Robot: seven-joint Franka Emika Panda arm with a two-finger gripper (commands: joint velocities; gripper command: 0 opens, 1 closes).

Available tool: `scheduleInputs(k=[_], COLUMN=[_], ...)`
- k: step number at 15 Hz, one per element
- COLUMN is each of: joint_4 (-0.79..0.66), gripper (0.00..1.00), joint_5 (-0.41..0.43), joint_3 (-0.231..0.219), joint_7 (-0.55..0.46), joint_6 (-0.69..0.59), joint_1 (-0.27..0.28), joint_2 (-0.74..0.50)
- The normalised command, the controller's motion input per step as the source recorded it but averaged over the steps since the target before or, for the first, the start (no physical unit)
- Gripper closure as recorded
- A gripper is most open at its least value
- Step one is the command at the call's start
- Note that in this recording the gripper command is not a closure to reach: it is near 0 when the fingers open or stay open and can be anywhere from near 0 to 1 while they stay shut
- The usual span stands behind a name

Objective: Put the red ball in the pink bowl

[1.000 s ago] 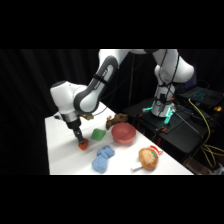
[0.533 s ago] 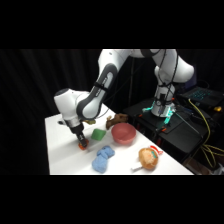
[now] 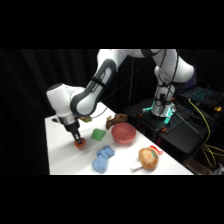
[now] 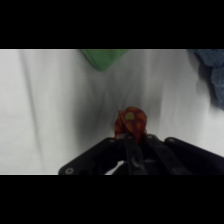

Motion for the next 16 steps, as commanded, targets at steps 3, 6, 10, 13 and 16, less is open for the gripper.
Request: scheduleInputs(k=[3,6,10,13,16], joint_4=[-0.09,-0.43,-0.81,-0.99,-0.97], gripper=[0.1,0.09,0.07,0.06,0.03], joint_5=[0.004,0.014,0.037,0.058,0.058], joint_3=[0.007,-0.01,-0.015,-0.023,-0.043], joint_7=[-0.03,0.01,0.0,0.0,0.02], joint_6=[-0.28,-0.16,0.07,0.2,0.26], joint_1=[0.049,0.042,0.033,0.037,0.06], joint_2=[-0.41,-0.58,-0.75,-0.84,-0.81])
